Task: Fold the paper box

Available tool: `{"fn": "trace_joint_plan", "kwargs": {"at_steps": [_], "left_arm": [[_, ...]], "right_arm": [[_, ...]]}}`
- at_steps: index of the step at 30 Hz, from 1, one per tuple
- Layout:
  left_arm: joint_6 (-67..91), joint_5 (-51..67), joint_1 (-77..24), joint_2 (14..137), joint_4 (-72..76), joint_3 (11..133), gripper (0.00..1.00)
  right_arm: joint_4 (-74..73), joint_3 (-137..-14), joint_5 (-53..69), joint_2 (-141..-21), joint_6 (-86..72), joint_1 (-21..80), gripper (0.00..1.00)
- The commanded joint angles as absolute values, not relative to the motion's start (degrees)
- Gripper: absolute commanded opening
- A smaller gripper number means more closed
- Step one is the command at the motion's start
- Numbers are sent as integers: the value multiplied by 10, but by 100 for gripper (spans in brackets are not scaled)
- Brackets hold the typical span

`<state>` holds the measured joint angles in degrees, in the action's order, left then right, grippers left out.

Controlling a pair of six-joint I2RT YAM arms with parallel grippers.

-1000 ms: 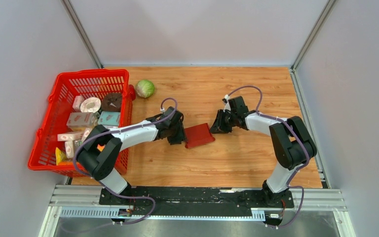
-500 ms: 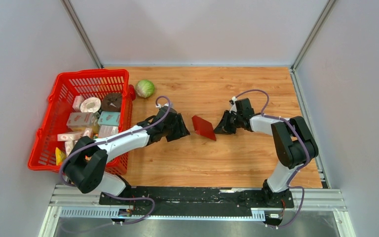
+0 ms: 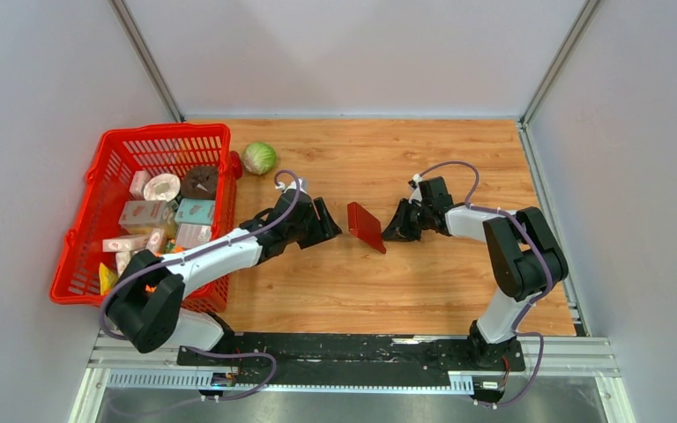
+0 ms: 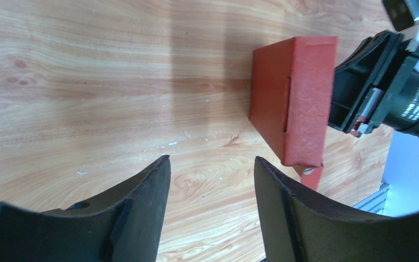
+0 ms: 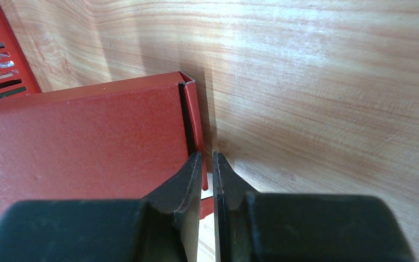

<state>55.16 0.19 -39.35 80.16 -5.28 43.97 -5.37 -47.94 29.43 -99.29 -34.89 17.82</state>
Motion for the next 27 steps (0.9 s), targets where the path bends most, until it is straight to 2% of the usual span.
{"fn": "trace_joint_plan", "kwargs": {"at_steps": [1, 2, 3, 10, 16, 21, 25, 27], "left_arm": [[540, -32, -394, 753, -68, 458, 68], [541, -39, -395, 744, -70, 458, 73], [538, -42, -394, 740, -67, 459, 73], [512, 38, -394, 806, -48, 546, 75], [523, 76, -396, 893, -23, 583, 76], [533, 80, -401, 936, -61, 613, 77], [541, 90, -401, 954, -56, 619, 67], [553, 85, -402, 955, -62, 617, 63]], "right_arm": [[-54, -482, 274, -995, -344, 179, 15], [-53, -482, 276, -995, -344, 178, 15], [-52, -482, 277, -995, -343, 178, 15], [-53, -484, 279, -995, -344, 179, 15], [-53, -483, 276, -991, -341, 179, 15], [-52, -480, 276, -988, -342, 179, 15], [-53, -479, 266, -983, -336, 182, 16], [-66, -485, 260, -977, -330, 186, 20]]}}
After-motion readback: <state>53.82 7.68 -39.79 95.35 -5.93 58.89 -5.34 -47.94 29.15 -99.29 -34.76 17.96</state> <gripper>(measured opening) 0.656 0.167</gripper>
